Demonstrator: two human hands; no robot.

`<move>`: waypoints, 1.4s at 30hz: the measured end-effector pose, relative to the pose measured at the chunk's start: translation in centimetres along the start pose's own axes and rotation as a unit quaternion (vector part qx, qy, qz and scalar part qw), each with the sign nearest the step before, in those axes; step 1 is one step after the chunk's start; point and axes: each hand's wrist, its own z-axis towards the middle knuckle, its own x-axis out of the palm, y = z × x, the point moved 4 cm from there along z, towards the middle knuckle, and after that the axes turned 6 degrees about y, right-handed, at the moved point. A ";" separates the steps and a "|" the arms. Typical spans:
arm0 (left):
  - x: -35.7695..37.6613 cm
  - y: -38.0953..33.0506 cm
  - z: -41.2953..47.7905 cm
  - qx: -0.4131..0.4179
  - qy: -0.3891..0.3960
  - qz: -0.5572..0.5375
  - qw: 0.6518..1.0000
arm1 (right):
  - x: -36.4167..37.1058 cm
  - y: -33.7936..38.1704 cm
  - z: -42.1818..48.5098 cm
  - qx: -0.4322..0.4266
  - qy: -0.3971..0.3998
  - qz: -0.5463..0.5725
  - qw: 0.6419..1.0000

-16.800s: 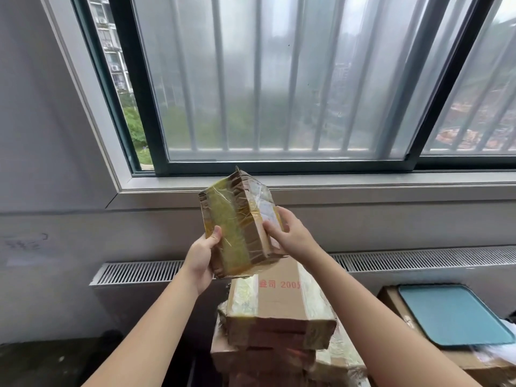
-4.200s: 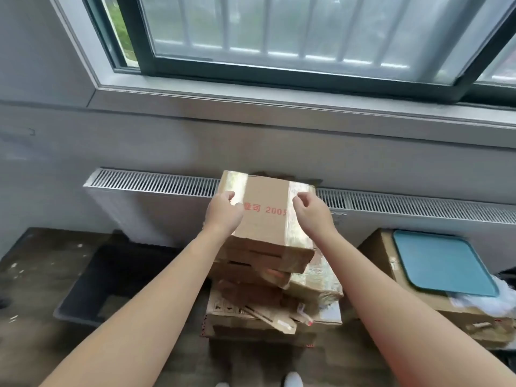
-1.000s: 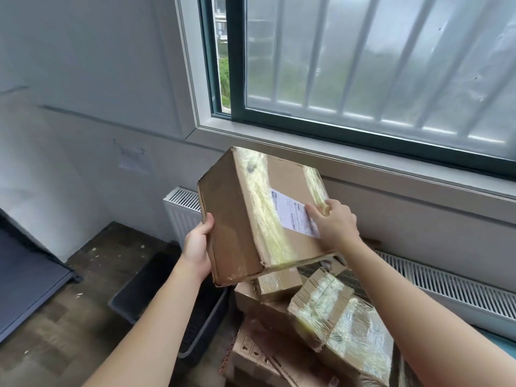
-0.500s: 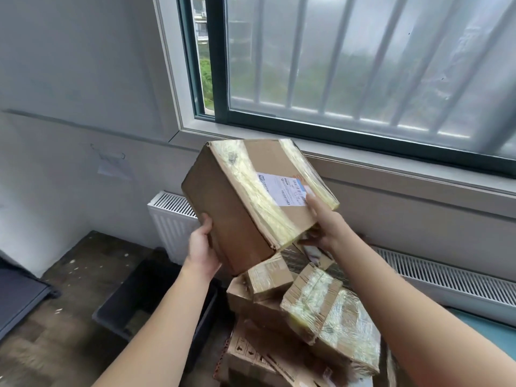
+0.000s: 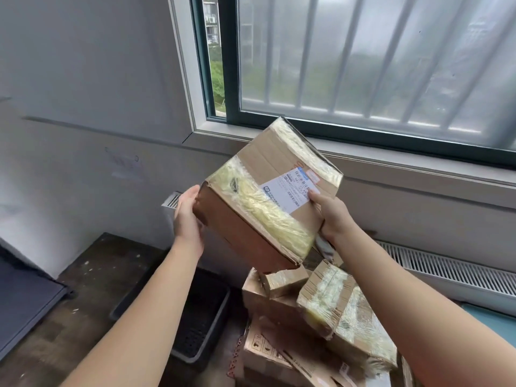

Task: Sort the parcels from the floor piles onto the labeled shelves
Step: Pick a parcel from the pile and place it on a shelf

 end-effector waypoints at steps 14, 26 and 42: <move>1.0 -2.9 -2.3 -0.064 0.068 0.386 0.918 | 3.2 3.2 1.1 -0.122 0.108 -0.216 0.963; -8.0 -6.6 -11.8 0.057 -0.202 0.357 0.910 | 16.9 -2.0 -1.8 -0.142 0.333 -0.277 0.890; -23.3 -12.6 -24.7 0.115 -0.410 0.265 0.865 | 35.5 -12.3 -14.8 -0.166 0.441 -0.316 0.823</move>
